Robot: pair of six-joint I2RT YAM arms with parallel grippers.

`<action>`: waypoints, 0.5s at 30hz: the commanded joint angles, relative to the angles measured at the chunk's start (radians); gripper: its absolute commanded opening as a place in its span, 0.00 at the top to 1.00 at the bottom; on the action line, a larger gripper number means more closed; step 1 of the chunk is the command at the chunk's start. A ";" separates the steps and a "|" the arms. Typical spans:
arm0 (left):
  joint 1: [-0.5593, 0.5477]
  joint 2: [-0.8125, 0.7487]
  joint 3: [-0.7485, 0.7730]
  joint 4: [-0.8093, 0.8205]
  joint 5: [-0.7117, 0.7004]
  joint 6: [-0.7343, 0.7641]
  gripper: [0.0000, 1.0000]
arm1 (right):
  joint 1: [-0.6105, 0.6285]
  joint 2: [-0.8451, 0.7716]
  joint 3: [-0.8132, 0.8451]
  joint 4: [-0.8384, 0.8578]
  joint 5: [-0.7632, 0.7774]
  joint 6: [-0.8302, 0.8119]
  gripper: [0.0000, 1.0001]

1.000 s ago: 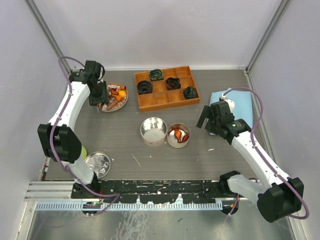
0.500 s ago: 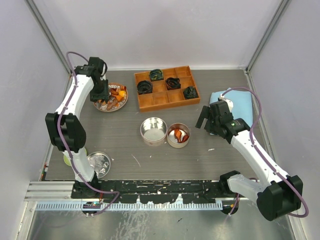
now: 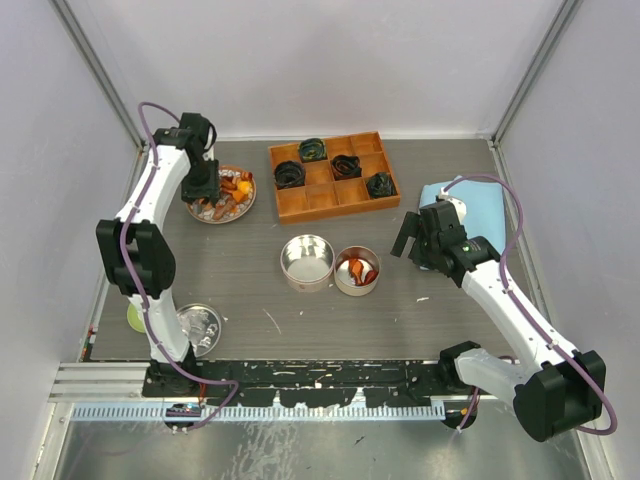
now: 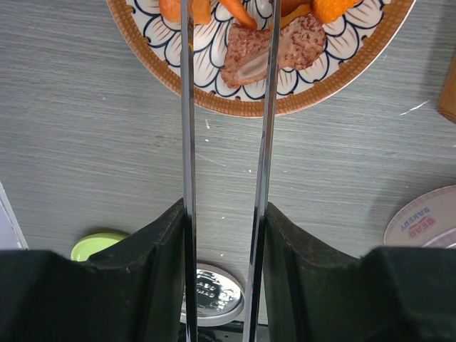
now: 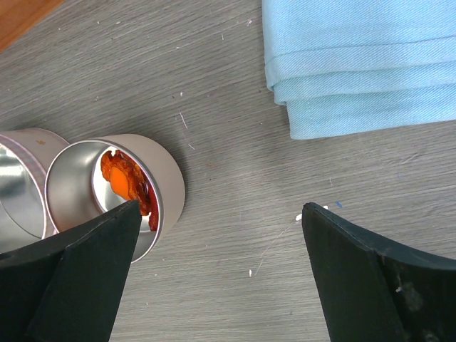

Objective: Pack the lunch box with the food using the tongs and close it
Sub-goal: Pick up the fake food from the plate.

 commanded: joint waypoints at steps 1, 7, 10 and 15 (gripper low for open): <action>0.006 -0.008 0.041 -0.013 -0.035 0.025 0.58 | -0.004 -0.022 0.030 0.026 0.004 -0.011 0.00; 0.006 0.019 0.054 -0.024 -0.023 0.039 0.58 | -0.005 -0.026 0.030 0.025 0.002 -0.010 0.00; 0.006 0.028 0.062 -0.019 -0.029 0.041 0.58 | -0.005 -0.030 0.028 0.025 0.002 -0.010 0.00; 0.006 0.051 0.089 -0.029 -0.033 0.046 0.58 | -0.004 -0.033 0.024 0.025 0.003 -0.010 0.00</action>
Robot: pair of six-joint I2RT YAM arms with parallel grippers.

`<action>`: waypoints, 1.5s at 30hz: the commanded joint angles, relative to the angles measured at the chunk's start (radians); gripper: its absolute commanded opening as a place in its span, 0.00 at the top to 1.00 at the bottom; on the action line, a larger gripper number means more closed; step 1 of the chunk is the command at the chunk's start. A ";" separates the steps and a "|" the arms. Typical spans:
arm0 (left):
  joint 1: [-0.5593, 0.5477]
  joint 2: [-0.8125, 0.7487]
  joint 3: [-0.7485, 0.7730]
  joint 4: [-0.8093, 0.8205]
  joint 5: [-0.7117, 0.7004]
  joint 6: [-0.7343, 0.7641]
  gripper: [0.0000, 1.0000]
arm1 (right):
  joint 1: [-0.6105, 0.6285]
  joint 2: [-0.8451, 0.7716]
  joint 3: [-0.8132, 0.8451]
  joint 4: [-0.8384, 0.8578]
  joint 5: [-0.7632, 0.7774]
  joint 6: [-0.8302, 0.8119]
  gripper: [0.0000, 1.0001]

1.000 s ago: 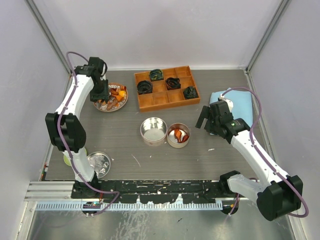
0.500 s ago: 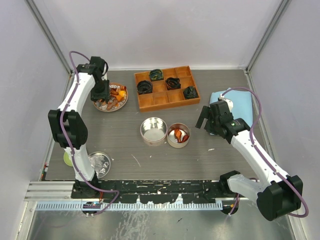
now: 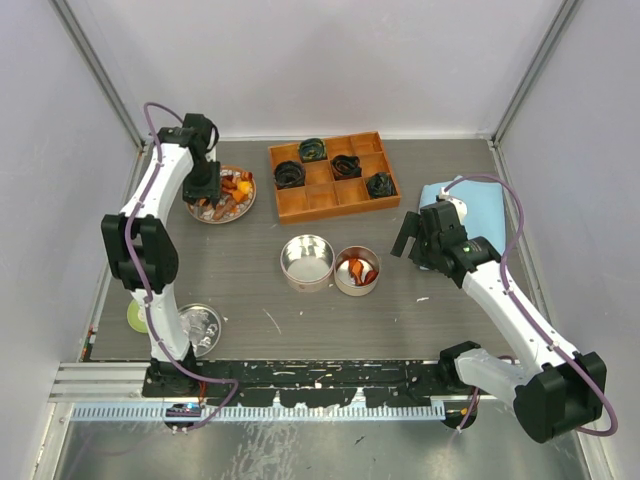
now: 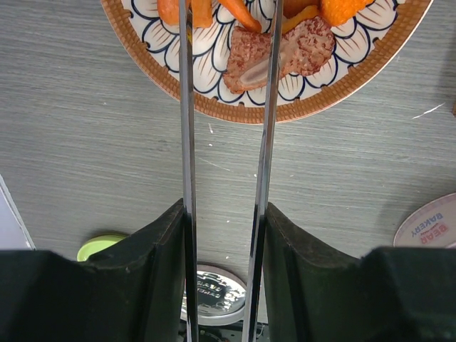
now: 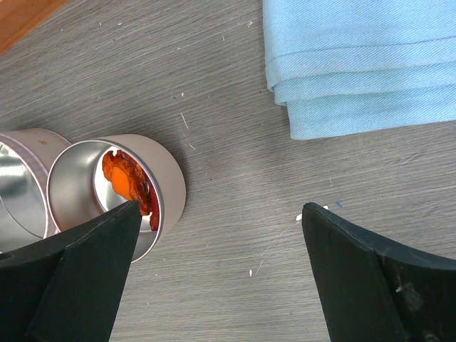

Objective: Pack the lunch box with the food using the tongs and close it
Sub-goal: Pick up the fake food from the plate.

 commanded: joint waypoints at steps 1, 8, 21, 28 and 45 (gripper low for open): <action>0.006 0.007 0.063 -0.006 -0.018 0.024 0.58 | -0.004 -0.027 0.025 0.025 0.002 -0.009 0.00; 0.006 0.006 0.059 -0.010 -0.009 0.020 0.62 | -0.004 -0.021 0.035 0.025 0.000 -0.009 0.00; 0.005 0.000 0.050 -0.010 -0.001 0.018 0.61 | -0.004 -0.005 0.045 0.033 -0.010 -0.010 0.00; 0.006 -0.028 0.025 -0.002 -0.015 0.013 0.69 | -0.004 -0.007 0.042 0.034 -0.007 -0.013 0.00; 0.006 -0.130 0.023 0.009 -0.008 -0.016 0.71 | -0.004 -0.015 0.045 0.035 -0.010 -0.011 0.00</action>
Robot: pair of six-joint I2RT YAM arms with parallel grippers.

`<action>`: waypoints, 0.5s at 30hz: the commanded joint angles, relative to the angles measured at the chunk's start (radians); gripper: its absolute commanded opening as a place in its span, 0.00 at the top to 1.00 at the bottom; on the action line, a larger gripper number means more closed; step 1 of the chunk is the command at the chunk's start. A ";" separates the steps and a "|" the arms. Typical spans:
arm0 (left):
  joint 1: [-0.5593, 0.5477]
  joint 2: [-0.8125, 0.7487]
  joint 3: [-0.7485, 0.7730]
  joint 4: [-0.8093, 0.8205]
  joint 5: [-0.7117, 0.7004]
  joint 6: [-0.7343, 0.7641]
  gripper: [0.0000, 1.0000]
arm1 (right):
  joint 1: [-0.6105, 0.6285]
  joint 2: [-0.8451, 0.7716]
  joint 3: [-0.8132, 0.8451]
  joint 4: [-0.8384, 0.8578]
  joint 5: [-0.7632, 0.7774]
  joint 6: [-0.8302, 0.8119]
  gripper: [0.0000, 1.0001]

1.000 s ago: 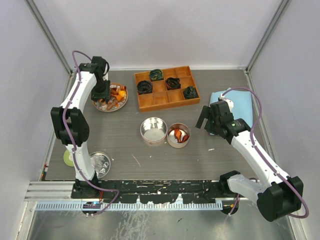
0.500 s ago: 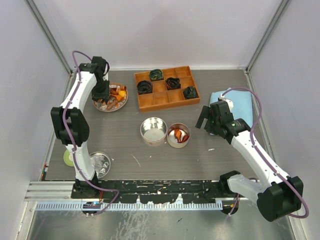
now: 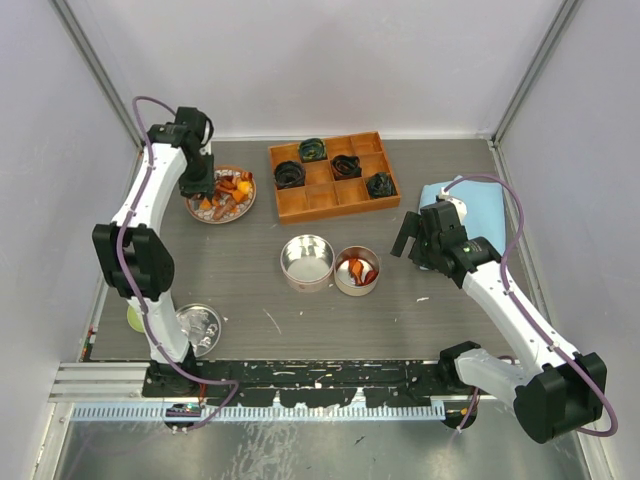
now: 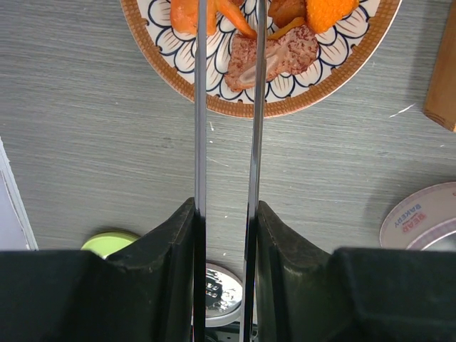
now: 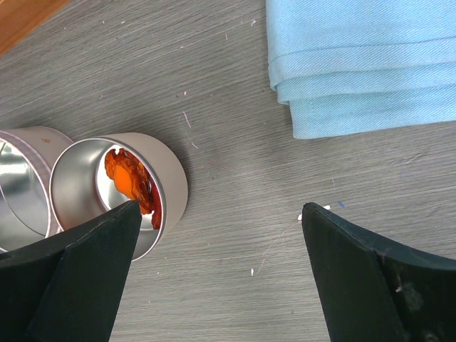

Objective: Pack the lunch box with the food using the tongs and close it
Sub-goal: Pick up the fake food from the plate.

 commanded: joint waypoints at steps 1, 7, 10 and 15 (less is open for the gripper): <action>0.007 -0.078 0.005 0.010 -0.011 -0.005 0.71 | -0.004 -0.010 0.046 0.034 -0.002 -0.010 0.00; 0.010 -0.126 -0.031 0.009 0.006 -0.006 0.71 | -0.004 -0.011 0.048 0.038 -0.017 0.002 0.00; 0.010 -0.163 -0.070 0.030 0.034 -0.014 0.70 | -0.005 -0.013 0.047 0.041 -0.024 0.008 0.00; 0.010 -0.210 -0.105 0.039 0.116 -0.029 0.70 | -0.004 -0.011 0.044 0.045 -0.030 0.015 0.00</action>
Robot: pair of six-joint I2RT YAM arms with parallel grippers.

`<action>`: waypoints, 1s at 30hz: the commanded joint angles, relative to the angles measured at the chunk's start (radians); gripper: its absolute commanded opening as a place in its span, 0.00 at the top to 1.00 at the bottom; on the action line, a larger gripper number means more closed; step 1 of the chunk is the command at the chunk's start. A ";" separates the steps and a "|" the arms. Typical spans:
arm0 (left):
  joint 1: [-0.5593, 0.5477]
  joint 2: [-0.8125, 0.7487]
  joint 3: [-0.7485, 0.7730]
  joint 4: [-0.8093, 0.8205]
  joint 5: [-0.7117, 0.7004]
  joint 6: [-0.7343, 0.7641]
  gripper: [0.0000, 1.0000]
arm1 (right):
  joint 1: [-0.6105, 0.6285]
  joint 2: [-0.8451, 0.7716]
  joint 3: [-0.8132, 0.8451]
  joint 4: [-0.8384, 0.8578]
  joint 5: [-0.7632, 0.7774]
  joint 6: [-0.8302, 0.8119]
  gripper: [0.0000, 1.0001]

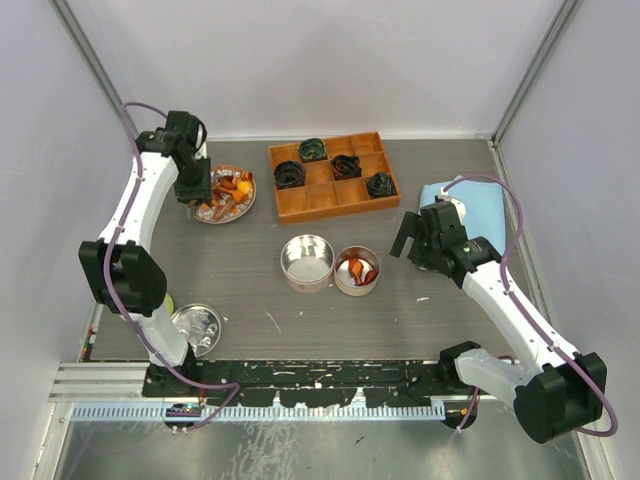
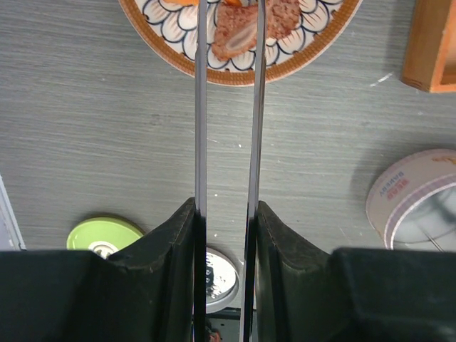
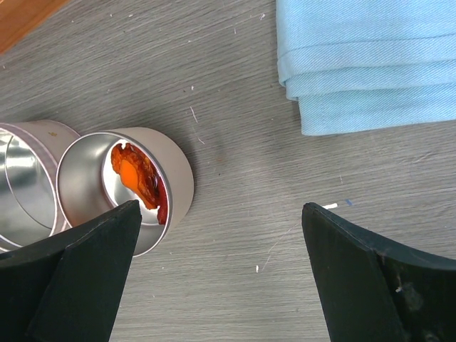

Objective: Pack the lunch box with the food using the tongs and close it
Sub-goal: Pick up the fake food from the plate, then place the fake food in the packing box.

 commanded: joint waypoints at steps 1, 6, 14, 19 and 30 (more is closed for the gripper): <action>0.009 -0.093 -0.020 0.036 0.092 -0.024 0.70 | -0.005 -0.011 0.045 0.044 -0.007 0.012 0.00; 0.004 -0.152 -0.079 0.054 0.236 -0.074 0.70 | -0.005 -0.012 0.044 0.044 -0.001 0.016 0.00; -0.178 -0.247 -0.160 0.111 0.314 -0.157 0.71 | -0.004 -0.005 0.041 0.048 -0.009 0.024 0.00; -0.387 -0.281 -0.204 0.139 0.307 -0.209 0.70 | -0.004 -0.010 0.035 0.049 -0.006 0.023 0.00; -0.777 -0.229 -0.264 0.256 0.262 -0.346 0.71 | -0.004 -0.031 0.024 0.040 -0.003 0.026 0.00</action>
